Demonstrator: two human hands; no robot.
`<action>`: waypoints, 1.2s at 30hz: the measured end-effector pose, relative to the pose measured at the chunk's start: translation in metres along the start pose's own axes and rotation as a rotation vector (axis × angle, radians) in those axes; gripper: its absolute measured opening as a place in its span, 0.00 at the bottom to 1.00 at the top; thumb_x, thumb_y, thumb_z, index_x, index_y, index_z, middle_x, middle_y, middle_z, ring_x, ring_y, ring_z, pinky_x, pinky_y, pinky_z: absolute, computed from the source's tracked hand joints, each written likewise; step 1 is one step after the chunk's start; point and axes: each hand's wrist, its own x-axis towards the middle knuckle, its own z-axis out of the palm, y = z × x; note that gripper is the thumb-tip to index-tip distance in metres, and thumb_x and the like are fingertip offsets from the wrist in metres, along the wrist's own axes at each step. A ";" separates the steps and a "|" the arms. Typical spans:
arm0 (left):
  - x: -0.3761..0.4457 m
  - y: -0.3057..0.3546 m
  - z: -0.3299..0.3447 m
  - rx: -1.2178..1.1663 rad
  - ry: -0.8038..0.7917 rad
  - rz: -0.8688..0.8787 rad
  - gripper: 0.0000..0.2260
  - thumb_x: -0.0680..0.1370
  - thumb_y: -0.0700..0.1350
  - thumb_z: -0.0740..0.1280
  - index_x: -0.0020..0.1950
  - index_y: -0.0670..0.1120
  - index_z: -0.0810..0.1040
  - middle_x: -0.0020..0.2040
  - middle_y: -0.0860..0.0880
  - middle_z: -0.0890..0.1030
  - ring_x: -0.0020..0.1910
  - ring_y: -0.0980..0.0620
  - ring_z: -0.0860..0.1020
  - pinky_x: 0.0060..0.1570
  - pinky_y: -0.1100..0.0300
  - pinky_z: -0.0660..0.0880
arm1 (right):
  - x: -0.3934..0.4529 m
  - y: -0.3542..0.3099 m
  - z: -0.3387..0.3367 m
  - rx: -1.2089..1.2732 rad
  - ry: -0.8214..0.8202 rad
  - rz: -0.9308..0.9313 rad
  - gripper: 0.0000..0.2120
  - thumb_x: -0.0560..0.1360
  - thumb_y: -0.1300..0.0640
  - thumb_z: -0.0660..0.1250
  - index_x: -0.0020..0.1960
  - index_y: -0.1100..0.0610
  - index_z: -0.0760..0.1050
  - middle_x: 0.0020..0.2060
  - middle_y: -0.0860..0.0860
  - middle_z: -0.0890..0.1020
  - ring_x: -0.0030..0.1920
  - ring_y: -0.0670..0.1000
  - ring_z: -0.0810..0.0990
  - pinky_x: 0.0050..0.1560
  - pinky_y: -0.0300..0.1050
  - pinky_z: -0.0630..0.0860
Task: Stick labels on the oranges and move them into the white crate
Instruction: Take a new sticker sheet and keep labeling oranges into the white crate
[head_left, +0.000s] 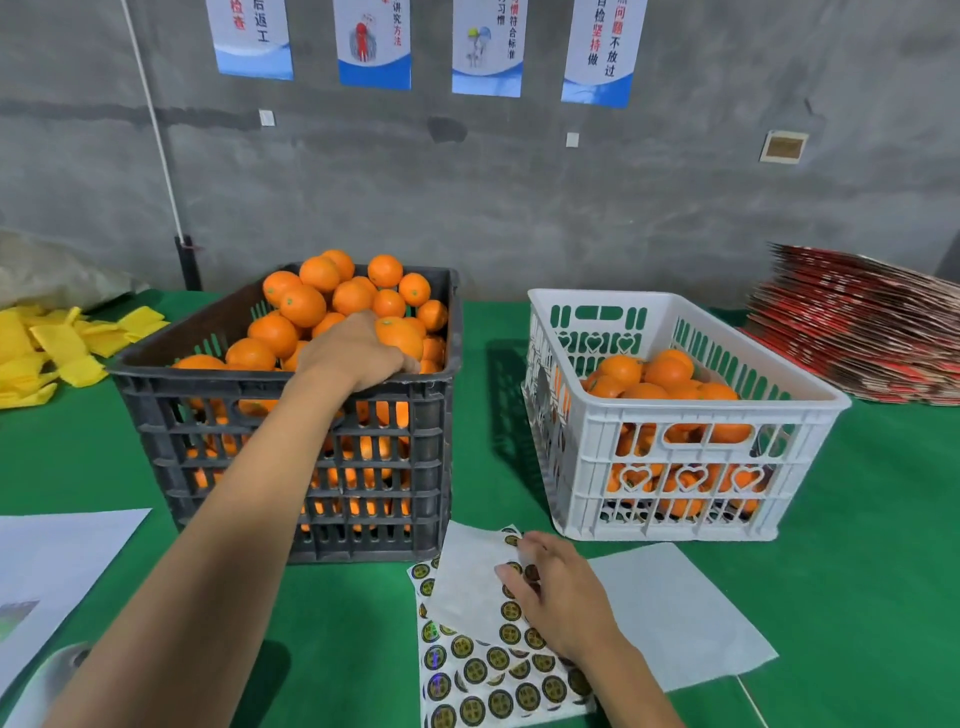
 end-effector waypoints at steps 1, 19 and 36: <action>-0.002 0.000 0.000 0.006 0.006 -0.003 0.38 0.69 0.62 0.76 0.74 0.49 0.68 0.69 0.44 0.75 0.66 0.39 0.74 0.60 0.44 0.75 | 0.001 0.000 0.000 -0.014 0.002 0.008 0.23 0.82 0.35 0.56 0.60 0.52 0.76 0.72 0.47 0.73 0.72 0.50 0.67 0.71 0.42 0.64; -0.007 -0.002 0.001 0.034 0.080 0.004 0.37 0.71 0.65 0.73 0.74 0.53 0.65 0.67 0.46 0.77 0.62 0.39 0.76 0.51 0.47 0.76 | 0.035 0.004 -0.006 0.462 0.049 0.149 0.14 0.79 0.50 0.71 0.36 0.52 0.83 0.41 0.50 0.79 0.45 0.51 0.80 0.53 0.48 0.75; -0.010 0.001 0.002 0.029 0.107 -0.012 0.37 0.70 0.65 0.74 0.74 0.54 0.66 0.65 0.46 0.79 0.60 0.39 0.77 0.48 0.49 0.74 | 0.040 0.008 0.001 0.576 0.030 0.239 0.09 0.78 0.52 0.74 0.39 0.53 0.86 0.43 0.47 0.82 0.45 0.44 0.81 0.53 0.40 0.76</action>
